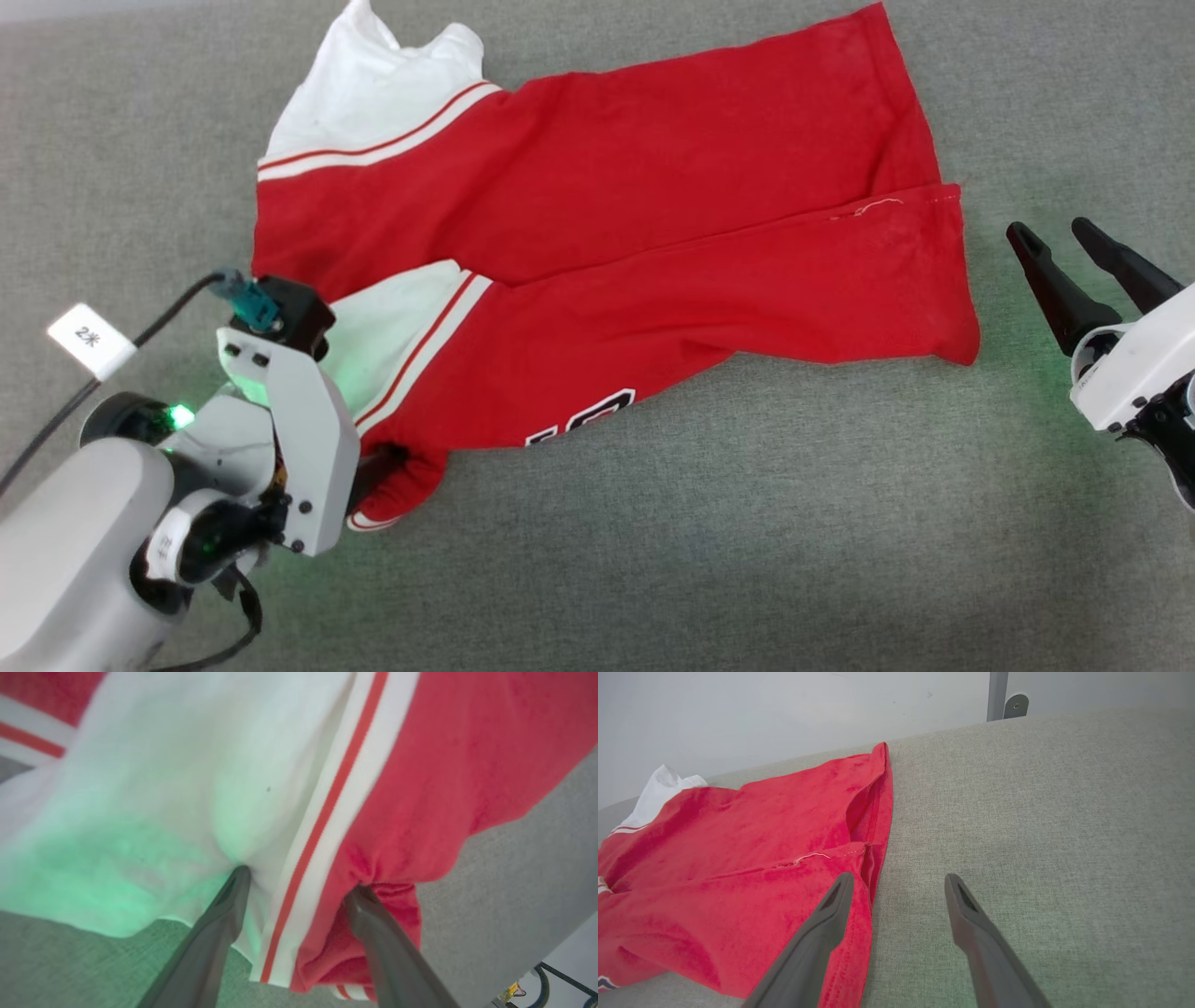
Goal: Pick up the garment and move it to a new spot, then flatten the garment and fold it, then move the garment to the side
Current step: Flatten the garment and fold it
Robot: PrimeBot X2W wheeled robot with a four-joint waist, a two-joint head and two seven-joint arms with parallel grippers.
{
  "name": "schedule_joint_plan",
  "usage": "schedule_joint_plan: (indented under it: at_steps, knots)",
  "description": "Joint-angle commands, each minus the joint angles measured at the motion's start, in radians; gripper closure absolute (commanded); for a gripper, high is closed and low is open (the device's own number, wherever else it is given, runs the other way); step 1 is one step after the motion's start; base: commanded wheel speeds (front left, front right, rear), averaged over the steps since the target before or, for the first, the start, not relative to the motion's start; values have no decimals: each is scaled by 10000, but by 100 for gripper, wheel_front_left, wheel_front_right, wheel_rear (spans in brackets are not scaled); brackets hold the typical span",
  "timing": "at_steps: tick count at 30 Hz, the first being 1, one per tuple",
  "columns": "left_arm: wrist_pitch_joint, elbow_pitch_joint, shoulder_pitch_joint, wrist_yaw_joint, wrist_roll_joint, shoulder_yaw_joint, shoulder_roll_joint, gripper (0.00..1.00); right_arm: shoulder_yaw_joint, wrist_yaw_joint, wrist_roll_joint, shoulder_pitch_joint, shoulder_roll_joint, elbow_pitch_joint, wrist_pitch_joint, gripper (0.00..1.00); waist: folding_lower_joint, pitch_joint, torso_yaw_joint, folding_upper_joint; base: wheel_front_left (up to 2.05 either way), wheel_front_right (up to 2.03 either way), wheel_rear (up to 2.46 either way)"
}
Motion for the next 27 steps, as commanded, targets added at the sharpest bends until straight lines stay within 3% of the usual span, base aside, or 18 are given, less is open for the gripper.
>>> schedule_joint_plan:
  at_steps: [1,2,3,4,5,6,12,21,27]
  knots:
    - [-26,638,326,17,22,-356,-289,0,11,-12,80,-122,-35,-32,1,0,0,1,-24,0,0,0,0]
    - [-9,770,337,-36,-20,-380,-338,0,20,-12,76,-133,-42,-44,23,0,0,-8,-42,0,0,0,0]
    - [27,900,339,-98,-56,-417,-353,18,24,-12,75,-138,-56,-57,44,0,0,-18,-54,0,0,0,0]
    - [38,992,330,-185,-86,-447,-372,51,24,-12,73,-141,-77,-68,50,0,0,-26,-64,0,0,0,0]
    - [40,1043,326,-261,-150,-471,-405,65,18,-12,70,-143,-89,-88,72,0,0,-30,-70,0,0,0,0]
    - [20,1072,322,-346,-214,-476,-456,100,8,-12,62,-143,-96,-98,85,0,0,-32,-71,0,0,0,0]
    - [-361,1310,229,-564,-334,-350,-729,100,396,-12,80,-122,-339,-330,700,0,0,-69,-21,0,0,0,0]
    - [-677,1371,5,-804,-245,-510,-1103,100,1781,-12,-60,-599,-1469,-960,3292,0,0,-4,217,0,0,0,0]
    - [-820,1430,-220,-930,-149,-656,-1444,100,2303,-12,-182,-1065,-1685,-981,4791,0,0,130,380,0,0,0,0]
